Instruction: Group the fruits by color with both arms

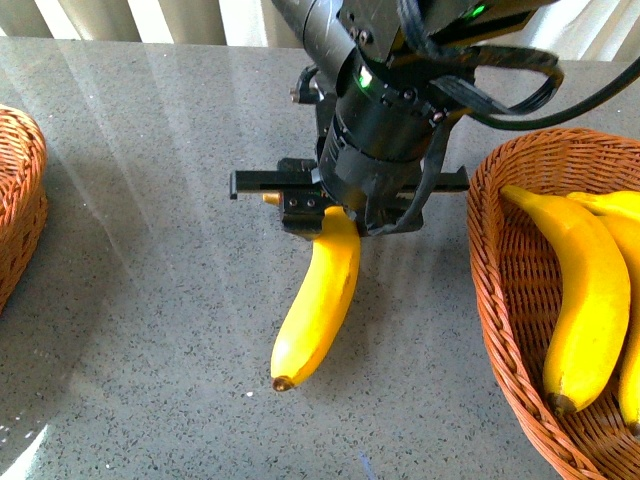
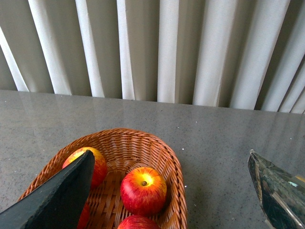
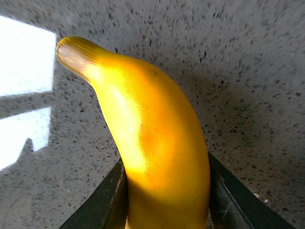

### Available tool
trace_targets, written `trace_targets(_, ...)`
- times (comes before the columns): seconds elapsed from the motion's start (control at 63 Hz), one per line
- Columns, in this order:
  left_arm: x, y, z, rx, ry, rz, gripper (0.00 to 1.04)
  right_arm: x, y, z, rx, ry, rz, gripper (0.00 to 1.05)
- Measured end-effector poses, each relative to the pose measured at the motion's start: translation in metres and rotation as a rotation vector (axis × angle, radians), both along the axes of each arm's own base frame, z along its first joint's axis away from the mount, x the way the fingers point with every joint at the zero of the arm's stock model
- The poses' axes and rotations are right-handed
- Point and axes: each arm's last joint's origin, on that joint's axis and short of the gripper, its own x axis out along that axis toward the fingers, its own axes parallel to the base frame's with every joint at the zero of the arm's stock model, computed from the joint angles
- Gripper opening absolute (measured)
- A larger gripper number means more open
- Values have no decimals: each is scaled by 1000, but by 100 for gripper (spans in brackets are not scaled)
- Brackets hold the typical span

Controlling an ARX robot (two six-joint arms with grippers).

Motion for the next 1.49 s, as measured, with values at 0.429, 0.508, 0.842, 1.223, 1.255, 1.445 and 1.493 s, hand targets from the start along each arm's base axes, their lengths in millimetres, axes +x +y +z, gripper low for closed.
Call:
trace_targets(0.429,0,0,0,0,0,0,96,-31,-65,115,195,-269,-1,36)
trace_targets(0.508,0,0,0,0,0,0,96,-38,-95,120,189,-308,-27,36)
trace_targets(0.842,0,0,0,0,0,0,96,-74,-188,80,167,-249,-154,36)
trace_targets(1.223,0,0,0,0,0,0,96,-87,-245,49,145,-220,-240,35)
trace_targets(1.255,0,0,0,0,0,0,96,-85,-246,47,142,-218,-242,35)
trace_targets(1.445,0,0,0,0,0,0,96,-72,-257,28,88,-182,-277,35)
trace_targets(1.493,0,0,0,0,0,0,96,-71,-258,25,88,-176,-279,35)
